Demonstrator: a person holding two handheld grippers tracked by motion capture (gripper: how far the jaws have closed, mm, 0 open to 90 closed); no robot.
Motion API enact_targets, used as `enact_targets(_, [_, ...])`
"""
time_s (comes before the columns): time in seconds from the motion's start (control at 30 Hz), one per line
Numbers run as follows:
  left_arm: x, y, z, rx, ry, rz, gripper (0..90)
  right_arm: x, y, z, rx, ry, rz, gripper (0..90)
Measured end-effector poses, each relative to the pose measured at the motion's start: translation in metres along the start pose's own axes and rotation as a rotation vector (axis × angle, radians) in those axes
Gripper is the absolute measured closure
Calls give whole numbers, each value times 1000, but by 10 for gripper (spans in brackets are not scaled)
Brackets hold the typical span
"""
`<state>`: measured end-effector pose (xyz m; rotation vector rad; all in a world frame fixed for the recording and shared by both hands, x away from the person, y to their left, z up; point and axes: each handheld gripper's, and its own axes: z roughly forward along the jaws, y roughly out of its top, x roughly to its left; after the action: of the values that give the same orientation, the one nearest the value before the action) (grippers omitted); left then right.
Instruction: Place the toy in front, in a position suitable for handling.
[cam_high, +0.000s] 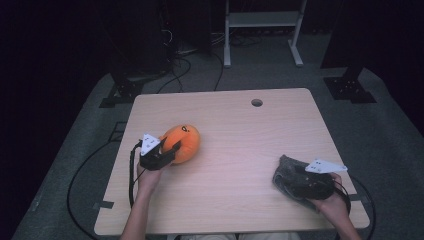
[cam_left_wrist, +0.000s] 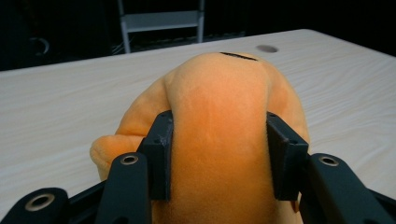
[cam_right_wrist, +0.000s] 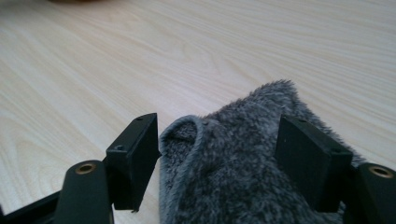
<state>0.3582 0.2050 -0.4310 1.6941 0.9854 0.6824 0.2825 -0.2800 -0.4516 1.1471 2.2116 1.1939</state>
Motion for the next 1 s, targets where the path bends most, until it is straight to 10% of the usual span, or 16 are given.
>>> enact_targets(0.57, [-134, 21, 28, 13, -362, 201, 511, -26, -4, -3, -11, -54, 84, 340])
enact_targets(1.0, [-147, 1, 39, 81, -415, 226, 429, -31, 2, 29, 146, -93, 54, 415])
